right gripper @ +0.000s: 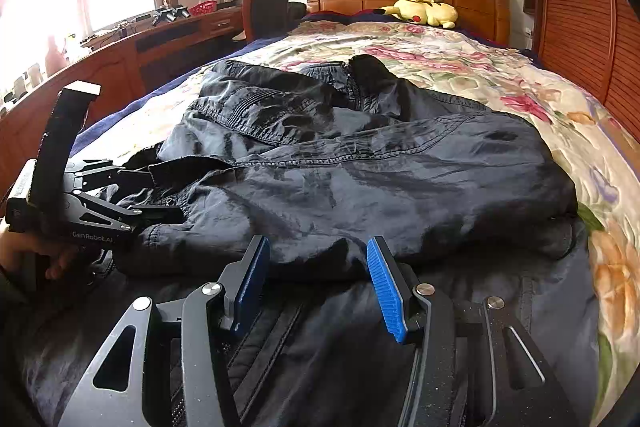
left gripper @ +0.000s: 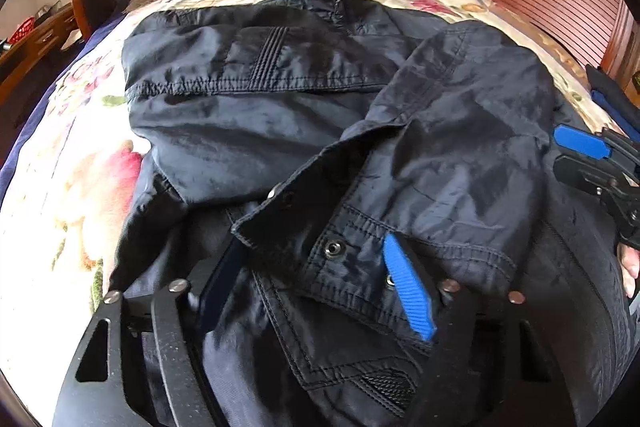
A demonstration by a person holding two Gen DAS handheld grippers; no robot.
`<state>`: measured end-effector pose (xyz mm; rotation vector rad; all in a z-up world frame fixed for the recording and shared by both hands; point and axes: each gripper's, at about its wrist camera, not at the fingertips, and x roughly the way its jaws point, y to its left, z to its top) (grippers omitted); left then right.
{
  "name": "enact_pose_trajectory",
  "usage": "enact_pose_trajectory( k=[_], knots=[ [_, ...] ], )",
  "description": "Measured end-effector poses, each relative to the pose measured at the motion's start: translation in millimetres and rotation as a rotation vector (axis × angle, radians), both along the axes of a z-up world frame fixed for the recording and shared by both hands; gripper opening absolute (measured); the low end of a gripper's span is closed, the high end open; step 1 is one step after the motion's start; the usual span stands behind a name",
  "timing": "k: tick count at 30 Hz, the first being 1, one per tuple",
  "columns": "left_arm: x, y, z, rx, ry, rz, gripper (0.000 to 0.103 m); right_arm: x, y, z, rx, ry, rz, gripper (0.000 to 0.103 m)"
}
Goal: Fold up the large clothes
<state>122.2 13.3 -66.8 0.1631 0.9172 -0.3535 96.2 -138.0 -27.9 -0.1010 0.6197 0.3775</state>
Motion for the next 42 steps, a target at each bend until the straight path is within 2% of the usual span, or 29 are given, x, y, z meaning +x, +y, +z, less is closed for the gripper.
enact_pose_trajectory(
  k=[4,5,10,12,16,24,30,34,42],
  knots=[
    [-4,-3,3,0.012,-0.025,-0.01,0.056,0,0,0,0.0,0.0,0.0,0.053],
    [-4,-3,4,0.007,-0.026,-0.014,0.045,0,0,0,0.0,0.0,-0.001,0.053],
    [-3,-5,3,-0.002,-0.018,-0.039,0.028,0,0,0,0.0,0.001,0.0,0.053],
    [-4,-6,5,-0.011,-0.027,-0.051,0.012,0,0,0,0.0,0.0,0.0,0.053],
    [-8,-5,13,-0.008,-0.068,-0.045,0.003,0,0,0,0.002,-0.001,0.002,0.053],
    [-5,23,46,-0.007,-0.218,0.062,0.003,-1,-1,0,0.007,-0.002,0.008,0.053],
    [10,48,73,-0.028,-0.293,0.133,0.003,-1,-1,0,0.008,-0.001,0.01,0.053],
    [27,63,80,-0.029,-0.294,0.16,0.003,-1,-2,0,0.006,0.001,0.012,0.053],
    [35,65,67,-0.04,-0.243,0.168,0.003,-2,-2,0,0.004,0.003,0.018,0.053]
  ],
)
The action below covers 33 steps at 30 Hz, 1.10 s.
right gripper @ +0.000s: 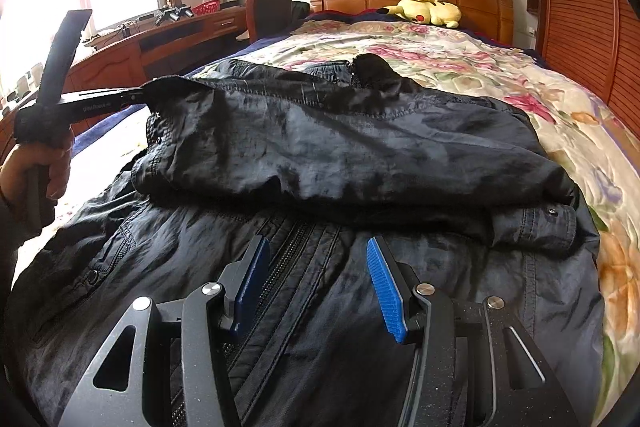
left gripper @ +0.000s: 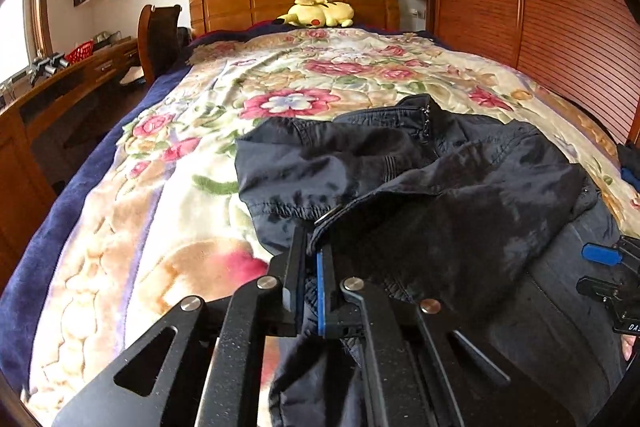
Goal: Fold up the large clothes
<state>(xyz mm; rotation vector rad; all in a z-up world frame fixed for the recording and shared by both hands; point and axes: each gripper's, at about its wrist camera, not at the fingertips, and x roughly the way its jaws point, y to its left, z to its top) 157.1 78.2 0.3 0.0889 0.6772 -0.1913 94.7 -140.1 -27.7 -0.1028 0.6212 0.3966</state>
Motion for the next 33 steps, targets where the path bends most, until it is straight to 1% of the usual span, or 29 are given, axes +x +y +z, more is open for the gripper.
enact_pose_trajectory(
  k=[2,5,6,7,9,11,13,15,16,20,23,25,28,33],
  knots=[
    [-3,-2,-2,-0.006,0.008,-0.005,0.005,0,0,0,0.0,0.0,0.0,0.053],
    [-10,-4,-4,0.009,-0.004,0.0,0.009,0,0,0,0.0,0.0,0.0,0.053],
    [-14,-3,-3,0.006,-0.013,0.005,0.015,0,0,0,0.0,0.0,0.0,0.053],
    [-18,-1,-1,-0.006,-0.019,0.003,0.019,0,0,0,0.0,0.0,0.0,0.053],
    [-25,2,3,-0.033,-0.025,-0.008,0.034,0,0,0,-0.001,0.001,0.0,0.053],
    [-33,2,7,-0.038,-0.037,-0.02,0.04,0,0,0,-0.003,0.0,0.001,0.053],
    [-43,0,12,-0.015,-0.065,-0.025,0.046,0,0,0,-0.004,0.001,0.003,0.053],
    [-52,-1,17,-0.003,-0.099,-0.027,0.067,1,-1,0,-0.006,0.002,0.005,0.053],
    [-60,-2,20,-0.004,-0.119,-0.032,0.07,1,-1,0,-0.007,0.002,0.006,0.053],
    [-79,-4,28,-0.008,-0.15,-0.026,0.077,1,0,0,-0.011,0.001,0.009,0.053],
    [-90,-4,30,-0.017,-0.159,-0.027,0.077,1,-1,0,-0.012,0.001,0.01,0.053],
    [-98,-3,29,-0.028,-0.151,-0.022,0.08,1,-1,0,-0.012,0.001,0.01,0.053],
    [-108,-3,23,-0.048,-0.127,-0.028,0.081,1,-1,0,-0.013,0.001,0.011,0.053],
    [-117,-4,10,-0.022,-0.099,-0.014,0.083,1,-1,0,-0.015,0.0,0.015,0.053]
  ],
)
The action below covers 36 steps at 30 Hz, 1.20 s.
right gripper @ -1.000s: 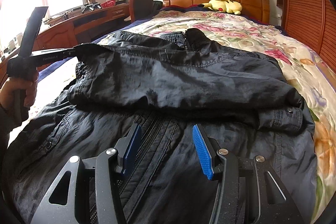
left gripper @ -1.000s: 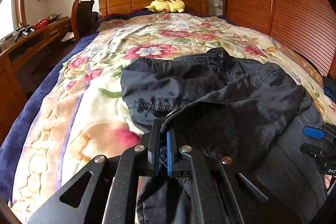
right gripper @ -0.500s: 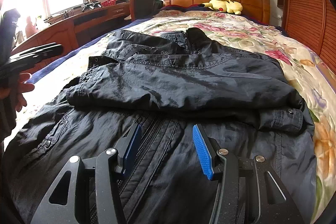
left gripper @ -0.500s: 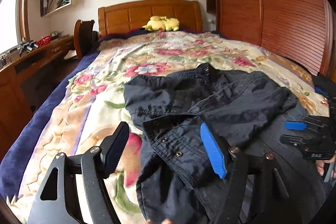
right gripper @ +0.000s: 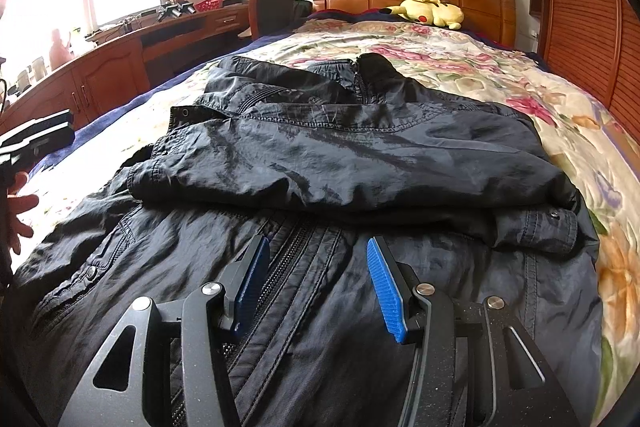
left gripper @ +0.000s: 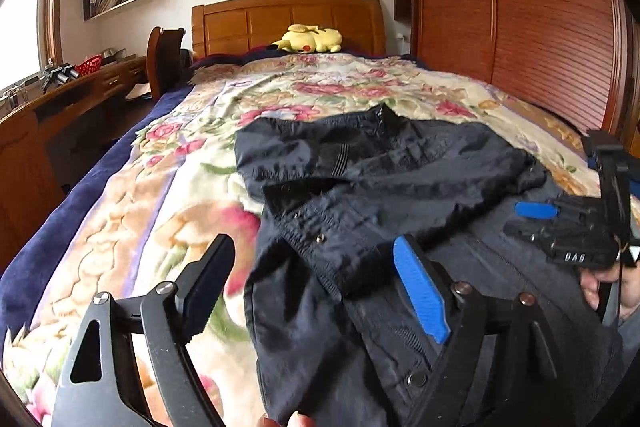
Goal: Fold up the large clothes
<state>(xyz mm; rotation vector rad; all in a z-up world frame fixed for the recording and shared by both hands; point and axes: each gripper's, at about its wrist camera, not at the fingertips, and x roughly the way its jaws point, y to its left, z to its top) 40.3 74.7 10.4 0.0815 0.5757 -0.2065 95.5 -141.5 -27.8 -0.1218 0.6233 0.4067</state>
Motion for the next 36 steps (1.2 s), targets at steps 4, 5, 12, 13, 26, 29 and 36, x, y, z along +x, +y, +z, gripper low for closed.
enact_pose_trajectory(
  k=[4,5,12,13,26,29,36],
  knots=[
    [-6,3,-7,-0.007,0.024,0.008,0.083,0,0,0,0.0,-0.002,0.0,0.053],
    [-8,4,-8,-0.01,0.03,0.008,0.083,0,-1,0,0.0,-0.003,0.001,0.053],
    [-30,7,-18,-0.008,0.066,0.014,0.083,-4,-5,2,0.006,-0.018,-0.007,0.053],
    [-34,8,-19,-0.009,0.075,0.017,0.083,-4,-6,2,0.007,-0.02,-0.007,0.053],
    [-79,21,-40,0.039,0.148,0.028,0.083,-64,-39,27,0.012,-0.091,-0.01,0.053],
    [-86,24,-42,0.033,0.16,0.027,0.083,-83,-55,25,-0.033,-0.099,-0.041,0.053],
    [-105,35,-47,0.045,0.182,0.032,0.083,-121,-106,11,-0.122,-0.069,-0.131,0.053]
  ],
)
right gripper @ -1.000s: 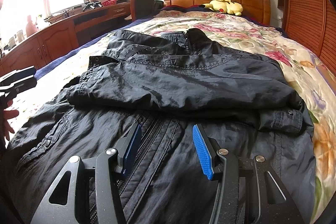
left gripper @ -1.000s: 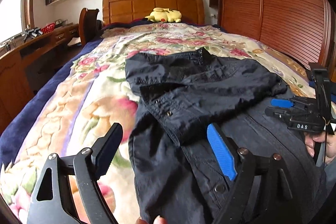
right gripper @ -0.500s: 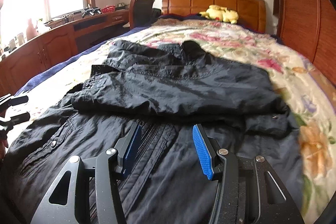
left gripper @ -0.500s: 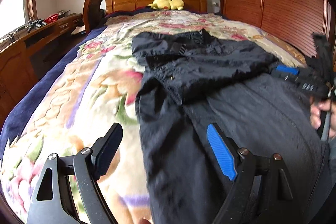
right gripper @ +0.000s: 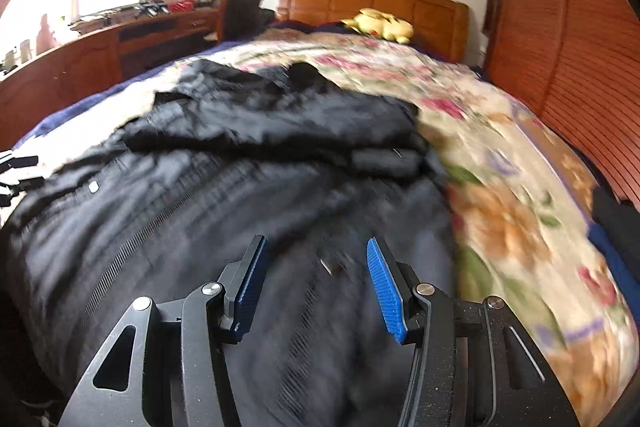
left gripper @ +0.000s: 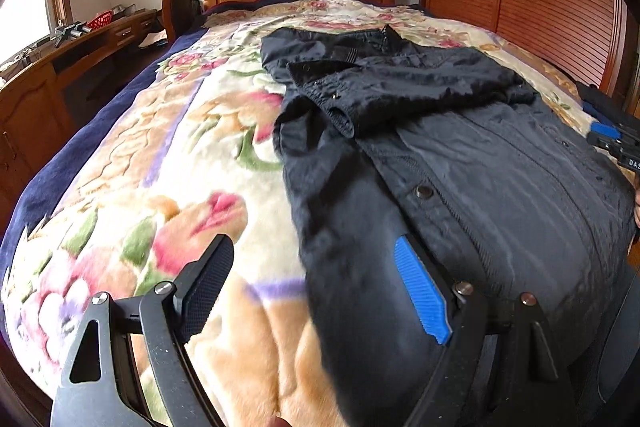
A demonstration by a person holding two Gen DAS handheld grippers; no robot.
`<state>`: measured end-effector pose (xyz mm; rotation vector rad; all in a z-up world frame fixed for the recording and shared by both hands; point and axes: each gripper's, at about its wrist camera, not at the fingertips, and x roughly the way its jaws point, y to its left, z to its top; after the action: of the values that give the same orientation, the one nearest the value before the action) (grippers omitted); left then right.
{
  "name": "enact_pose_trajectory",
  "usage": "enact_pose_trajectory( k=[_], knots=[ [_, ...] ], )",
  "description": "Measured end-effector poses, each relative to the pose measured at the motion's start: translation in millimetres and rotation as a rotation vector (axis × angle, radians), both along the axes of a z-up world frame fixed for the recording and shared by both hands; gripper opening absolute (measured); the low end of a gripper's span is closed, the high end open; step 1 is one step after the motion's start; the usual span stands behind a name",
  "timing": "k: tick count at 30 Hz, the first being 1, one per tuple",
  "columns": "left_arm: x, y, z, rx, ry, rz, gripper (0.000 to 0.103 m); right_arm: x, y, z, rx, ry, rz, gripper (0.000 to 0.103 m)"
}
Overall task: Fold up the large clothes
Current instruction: 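Move both grippers to the folded jacket edge and grasp it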
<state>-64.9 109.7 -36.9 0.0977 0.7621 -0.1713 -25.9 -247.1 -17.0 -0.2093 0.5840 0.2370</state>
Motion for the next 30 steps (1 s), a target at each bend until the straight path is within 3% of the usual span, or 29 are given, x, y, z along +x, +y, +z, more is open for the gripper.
enact_pose_trajectory(
  k=[12,26,30],
  knots=[
    [-22,6,-13,-0.041,0.04,0.012,0.083,-38,-47,-9,-0.033,0.055,-0.137,0.053],
    [-28,4,-18,-0.059,0.038,-0.006,0.083,-46,-62,-17,0.013,0.158,-0.119,0.053],
    [-35,5,-18,-0.072,0.028,-0.024,0.078,-42,-61,-20,-0.005,0.163,-0.116,0.053]
  ],
)
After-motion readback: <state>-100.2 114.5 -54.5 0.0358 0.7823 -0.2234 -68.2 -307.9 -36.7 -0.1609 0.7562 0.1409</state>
